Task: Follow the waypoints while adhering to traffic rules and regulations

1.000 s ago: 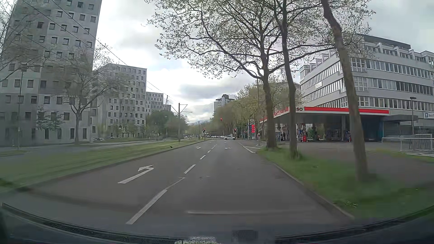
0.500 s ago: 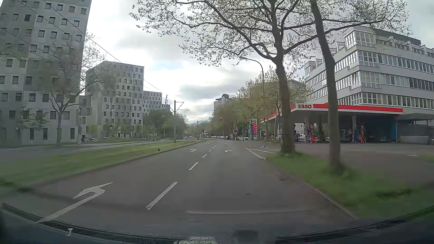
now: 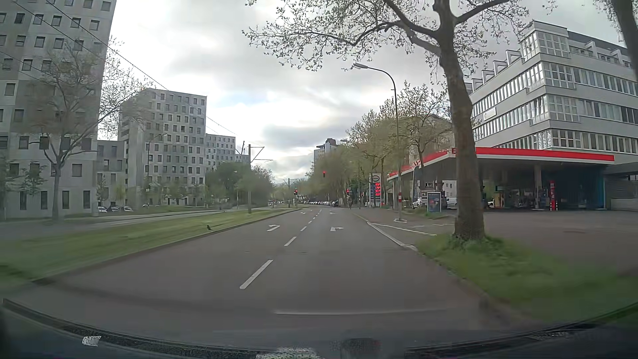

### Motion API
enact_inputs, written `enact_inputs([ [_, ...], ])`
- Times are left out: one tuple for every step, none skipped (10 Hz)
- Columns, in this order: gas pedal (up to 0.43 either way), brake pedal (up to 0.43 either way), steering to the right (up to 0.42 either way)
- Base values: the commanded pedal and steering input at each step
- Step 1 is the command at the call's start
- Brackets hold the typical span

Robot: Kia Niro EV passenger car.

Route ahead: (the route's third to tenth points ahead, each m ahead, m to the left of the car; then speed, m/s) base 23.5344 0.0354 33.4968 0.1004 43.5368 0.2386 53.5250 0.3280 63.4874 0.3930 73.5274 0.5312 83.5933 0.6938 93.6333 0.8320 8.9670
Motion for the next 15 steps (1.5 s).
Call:
enact_inputs([
  [0.000, 0.000, 0.002],
  [0.000, 0.000, 0.003],
  [0.000, 0.000, 0.000],
  [0.000, 0.000, -0.002],
  [0.000, 0.000, -0.001],
  [0.000, 0.000, -0.001],
  [0.000, 0.000, -0.001],
  [0.000, 0.000, 0.000],
  [0.000, 0.000, 0.004],
  [0.000, 0.000, 0.005],
  [0.000, 0.000, 0.006],
  [0.000, 0.000, 0.005],
  [0.000, 0.000, 0.005],
  [0.000, 0.000, 0.005],
  [0.000, 0.000, 0.005],
])
